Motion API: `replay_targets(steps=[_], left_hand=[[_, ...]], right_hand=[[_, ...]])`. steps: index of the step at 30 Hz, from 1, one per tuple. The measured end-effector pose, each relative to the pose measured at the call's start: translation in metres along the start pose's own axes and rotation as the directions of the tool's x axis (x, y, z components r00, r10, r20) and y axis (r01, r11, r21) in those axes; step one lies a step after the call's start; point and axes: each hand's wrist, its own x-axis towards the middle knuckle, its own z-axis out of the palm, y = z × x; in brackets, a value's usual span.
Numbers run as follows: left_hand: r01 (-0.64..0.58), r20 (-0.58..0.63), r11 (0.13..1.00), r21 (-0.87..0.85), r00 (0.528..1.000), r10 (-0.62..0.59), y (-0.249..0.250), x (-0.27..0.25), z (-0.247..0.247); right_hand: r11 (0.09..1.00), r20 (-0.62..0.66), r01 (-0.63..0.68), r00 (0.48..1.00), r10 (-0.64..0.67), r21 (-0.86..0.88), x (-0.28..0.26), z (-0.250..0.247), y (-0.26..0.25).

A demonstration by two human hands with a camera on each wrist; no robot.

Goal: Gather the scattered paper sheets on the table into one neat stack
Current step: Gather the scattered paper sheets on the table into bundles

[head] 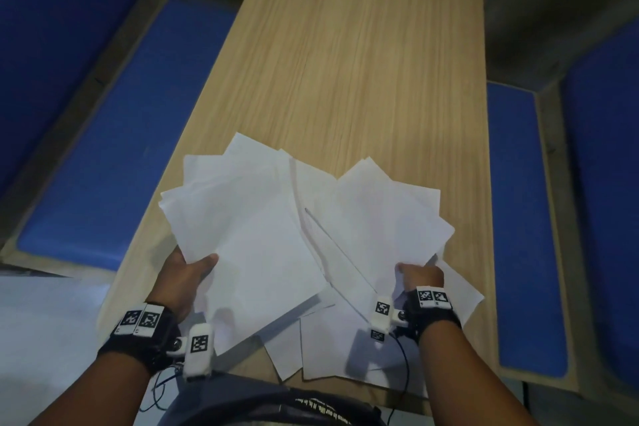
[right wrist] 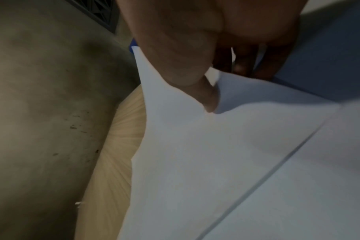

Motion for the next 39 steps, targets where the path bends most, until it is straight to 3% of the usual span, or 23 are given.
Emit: replay_targets(steps=[2,6,7,10,13,16,19,23,25,28,33,39], left_hand=[[-0.003,-0.026,1.000,-0.005,1.000,0.003,0.000,0.003,-0.010],[-0.002,-0.068,1.000,0.009,0.998,0.003,0.002,0.006,-0.030],[-0.005,-0.080,1.000,0.017,0.997,0.007,0.004,0.006,-0.033],[-0.021,-0.114,1.000,0.005,0.993,0.021,0.004,0.007,-0.040],[-0.036,-0.112,0.999,-0.011,0.993,0.035,0.010,0.004,-0.039],[-0.044,-0.102,0.999,-0.024,0.994,0.041,0.018,0.000,-0.032],[-0.052,-0.094,0.998,-0.030,0.994,0.049,0.025,-0.004,-0.029],[-0.058,-0.105,0.998,-0.028,0.993,0.055,0.027,-0.008,-0.029],[-0.059,-0.110,0.998,-0.016,0.992,0.057,0.024,-0.009,-0.033],[-0.056,-0.119,0.998,0.005,0.991,0.056,0.017,-0.007,-0.042],[-0.034,-0.135,0.999,0.009,0.990,0.035,0.005,-0.002,-0.054],[-0.029,-0.157,1.000,0.000,0.987,0.029,0.004,-0.003,-0.058]], right_hand=[[0.998,-0.060,0.069,0.996,-0.069,-0.006,0.001,-0.010,0.003],[0.996,-0.032,0.035,0.999,-0.037,-0.081,0.012,-0.035,0.023],[0.994,-0.077,0.055,0.995,-0.062,-0.090,0.010,-0.042,0.027],[0.924,-0.292,0.204,0.907,-0.303,-0.325,0.013,-0.058,0.026],[0.784,-0.122,0.361,0.869,-0.479,-0.506,0.027,-0.057,0.017],[0.647,0.092,0.344,0.916,-0.390,-0.681,0.037,-0.054,0.004],[0.575,0.089,0.251,0.951,-0.295,-0.779,0.038,-0.059,-0.004],[0.472,0.098,0.244,0.945,-0.312,-0.847,0.039,-0.066,-0.005],[0.526,0.140,0.290,0.942,-0.306,-0.800,0.039,-0.070,-0.004],[0.719,0.201,0.363,0.931,-0.304,-0.593,0.039,-0.078,0.003],[0.875,0.203,0.351,0.933,-0.297,-0.332,0.037,-0.080,0.030],[0.838,0.323,0.464,0.871,-0.371,-0.287,0.028,-0.082,0.044]])
